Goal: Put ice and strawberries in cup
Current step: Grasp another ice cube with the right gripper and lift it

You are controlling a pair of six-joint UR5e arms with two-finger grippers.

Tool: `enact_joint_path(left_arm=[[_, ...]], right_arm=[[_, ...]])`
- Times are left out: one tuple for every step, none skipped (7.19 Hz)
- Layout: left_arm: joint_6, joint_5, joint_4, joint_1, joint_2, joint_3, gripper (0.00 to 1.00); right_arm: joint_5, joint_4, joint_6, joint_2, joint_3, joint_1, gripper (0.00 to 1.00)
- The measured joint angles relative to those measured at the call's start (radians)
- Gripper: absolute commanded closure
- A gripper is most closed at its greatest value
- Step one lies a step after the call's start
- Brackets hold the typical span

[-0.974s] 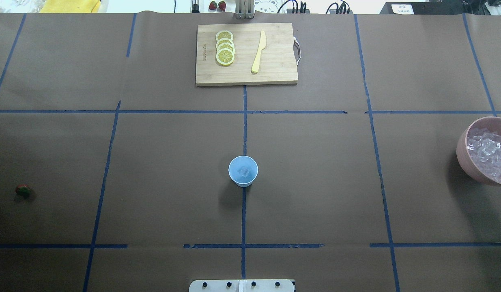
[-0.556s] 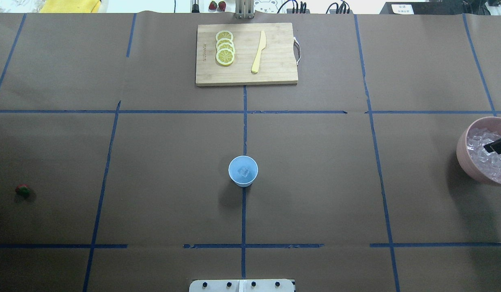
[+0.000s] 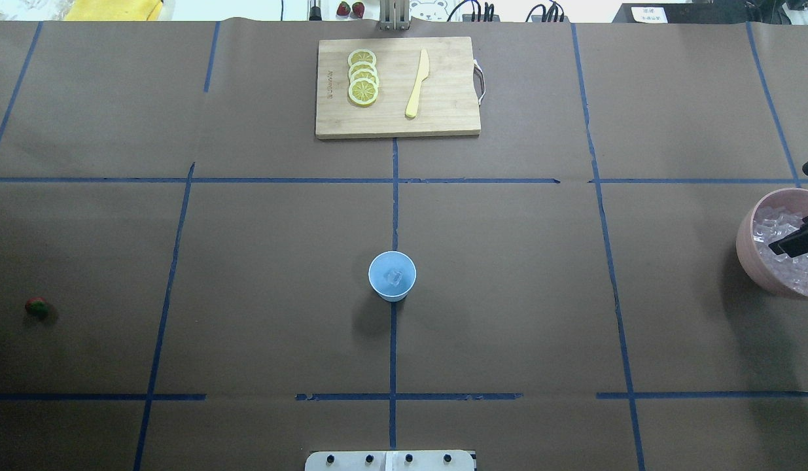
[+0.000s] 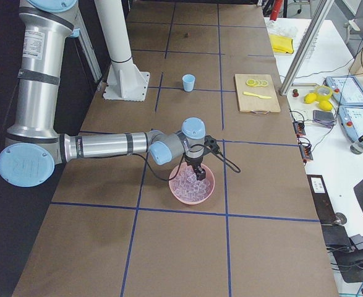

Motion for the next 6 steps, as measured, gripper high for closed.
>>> enact_joint_path(left_arm=[[0.0, 0.0, 0.0, 0.0, 0.0, 0.0, 0.0], [0.0, 0.0, 0.0, 0.0, 0.0, 0.0, 0.0], [0.0, 0.0, 0.0, 0.0, 0.0, 0.0, 0.0], [-0.001, 0.0, 0.0, 0.0, 0.0, 0.0, 0.0], [-0.001, 0.0, 0.0, 0.0, 0.0, 0.0, 0.0], [-0.001, 0.0, 0.0, 0.0, 0.0, 0.0, 0.0]], right_arm=[[-0.005, 0.0, -0.001, 0.0, -0.005, -0.003, 0.15], [-0.012, 0.0, -0.002, 0.0, -0.01, -0.006, 0.17], [-0.016, 0.0, -0.002, 0.0, -0.015, -0.01, 0.18], [-0.018, -0.001, -0.002, 0.0, -0.017, -0.015, 0.18], [-0.019, -0.001, -0.001, 0.001, -0.019, -0.021, 0.2], [-0.02, -0.001, 0.0, 0.001, -0.021, -0.025, 0.38]])
